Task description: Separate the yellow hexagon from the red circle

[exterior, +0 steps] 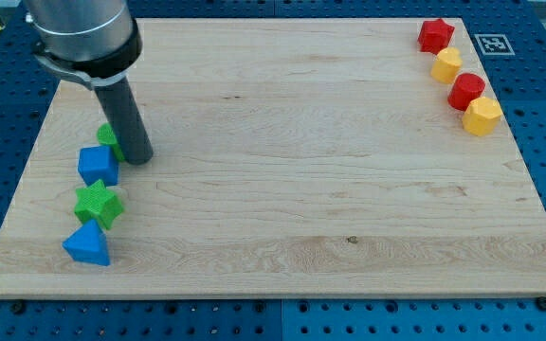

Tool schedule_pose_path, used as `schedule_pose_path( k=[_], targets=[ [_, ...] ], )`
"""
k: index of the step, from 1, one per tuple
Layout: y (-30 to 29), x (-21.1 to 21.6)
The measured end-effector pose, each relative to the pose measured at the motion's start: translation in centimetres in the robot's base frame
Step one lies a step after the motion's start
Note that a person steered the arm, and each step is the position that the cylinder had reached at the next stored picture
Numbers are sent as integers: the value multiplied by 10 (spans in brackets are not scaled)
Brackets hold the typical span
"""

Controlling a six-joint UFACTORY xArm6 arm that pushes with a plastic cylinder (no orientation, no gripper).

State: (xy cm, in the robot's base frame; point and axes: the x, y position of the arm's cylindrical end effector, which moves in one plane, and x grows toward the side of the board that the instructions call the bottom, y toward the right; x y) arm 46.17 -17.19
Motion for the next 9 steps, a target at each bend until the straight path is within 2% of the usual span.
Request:
schedule_pose_path(
  k=[2, 3, 4, 7, 8, 9],
  targets=[
    [-11, 0],
    [56, 0],
    [154, 2],
    [493, 16],
    [517, 15],
    [517, -3]
  ],
)
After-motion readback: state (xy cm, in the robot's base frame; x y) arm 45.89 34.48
